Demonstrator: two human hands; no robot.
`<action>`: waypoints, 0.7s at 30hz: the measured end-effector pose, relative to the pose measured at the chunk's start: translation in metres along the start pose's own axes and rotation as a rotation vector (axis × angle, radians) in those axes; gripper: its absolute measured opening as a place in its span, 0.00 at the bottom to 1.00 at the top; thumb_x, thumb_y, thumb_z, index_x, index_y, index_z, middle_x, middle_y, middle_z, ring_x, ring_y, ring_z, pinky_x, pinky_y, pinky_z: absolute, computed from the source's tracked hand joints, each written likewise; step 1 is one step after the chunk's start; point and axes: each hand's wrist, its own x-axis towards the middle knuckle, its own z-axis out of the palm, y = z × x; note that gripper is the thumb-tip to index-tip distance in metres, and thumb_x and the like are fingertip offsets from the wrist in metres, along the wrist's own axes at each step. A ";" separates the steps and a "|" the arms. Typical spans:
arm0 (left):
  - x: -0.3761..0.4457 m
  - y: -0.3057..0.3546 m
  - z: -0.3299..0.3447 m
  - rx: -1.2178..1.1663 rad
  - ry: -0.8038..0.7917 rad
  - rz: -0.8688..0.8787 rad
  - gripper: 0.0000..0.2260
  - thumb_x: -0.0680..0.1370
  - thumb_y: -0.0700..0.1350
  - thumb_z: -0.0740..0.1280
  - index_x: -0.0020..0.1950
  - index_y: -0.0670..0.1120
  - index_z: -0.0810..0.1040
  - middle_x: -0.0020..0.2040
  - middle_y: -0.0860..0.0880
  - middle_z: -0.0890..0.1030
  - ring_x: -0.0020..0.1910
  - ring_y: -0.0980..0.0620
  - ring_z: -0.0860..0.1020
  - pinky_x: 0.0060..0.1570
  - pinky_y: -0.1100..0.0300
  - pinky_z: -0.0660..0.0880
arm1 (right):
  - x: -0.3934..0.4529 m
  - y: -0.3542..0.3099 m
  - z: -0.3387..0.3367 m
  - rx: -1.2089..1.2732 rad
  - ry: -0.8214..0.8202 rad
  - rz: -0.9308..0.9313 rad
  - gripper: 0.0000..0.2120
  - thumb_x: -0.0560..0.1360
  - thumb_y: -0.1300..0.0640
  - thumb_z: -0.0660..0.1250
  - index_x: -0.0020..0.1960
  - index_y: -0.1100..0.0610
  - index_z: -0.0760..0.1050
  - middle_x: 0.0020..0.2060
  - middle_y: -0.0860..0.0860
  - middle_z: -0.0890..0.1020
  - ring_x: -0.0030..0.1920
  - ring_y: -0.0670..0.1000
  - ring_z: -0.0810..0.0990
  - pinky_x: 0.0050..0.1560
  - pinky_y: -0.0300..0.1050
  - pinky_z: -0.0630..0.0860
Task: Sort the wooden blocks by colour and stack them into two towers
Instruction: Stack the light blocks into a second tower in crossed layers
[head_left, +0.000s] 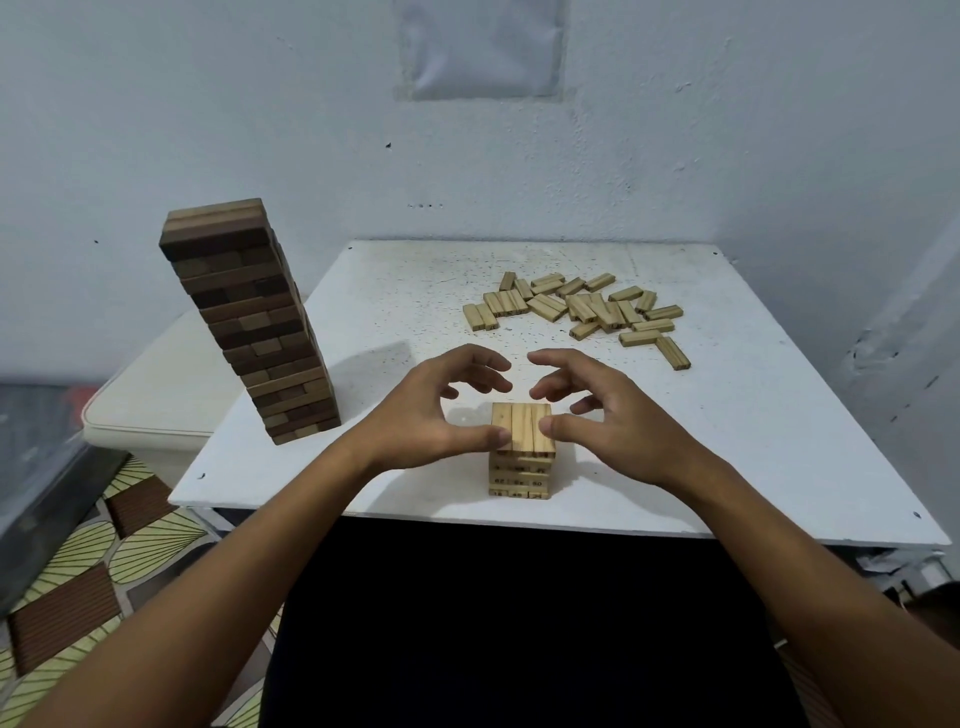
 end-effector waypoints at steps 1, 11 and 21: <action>-0.001 -0.001 -0.002 0.009 -0.006 0.000 0.29 0.62 0.61 0.73 0.62 0.56 0.74 0.55 0.60 0.82 0.58 0.61 0.77 0.58 0.58 0.72 | 0.000 0.001 -0.001 -0.006 -0.004 0.003 0.28 0.67 0.49 0.69 0.65 0.38 0.68 0.53 0.43 0.80 0.57 0.41 0.75 0.56 0.41 0.71; 0.001 -0.004 0.005 0.012 -0.040 -0.009 0.27 0.63 0.54 0.78 0.61 0.54 0.78 0.57 0.61 0.81 0.60 0.63 0.76 0.60 0.57 0.72 | -0.003 0.008 -0.001 -0.039 -0.028 -0.011 0.32 0.66 0.54 0.74 0.67 0.39 0.68 0.52 0.42 0.81 0.58 0.41 0.75 0.57 0.43 0.72; 0.002 -0.004 0.010 -0.011 -0.038 -0.006 0.27 0.63 0.50 0.78 0.61 0.54 0.77 0.56 0.59 0.82 0.59 0.64 0.76 0.61 0.56 0.72 | -0.005 0.010 0.000 -0.016 -0.018 -0.023 0.32 0.65 0.50 0.74 0.67 0.39 0.67 0.53 0.42 0.80 0.59 0.41 0.76 0.57 0.43 0.72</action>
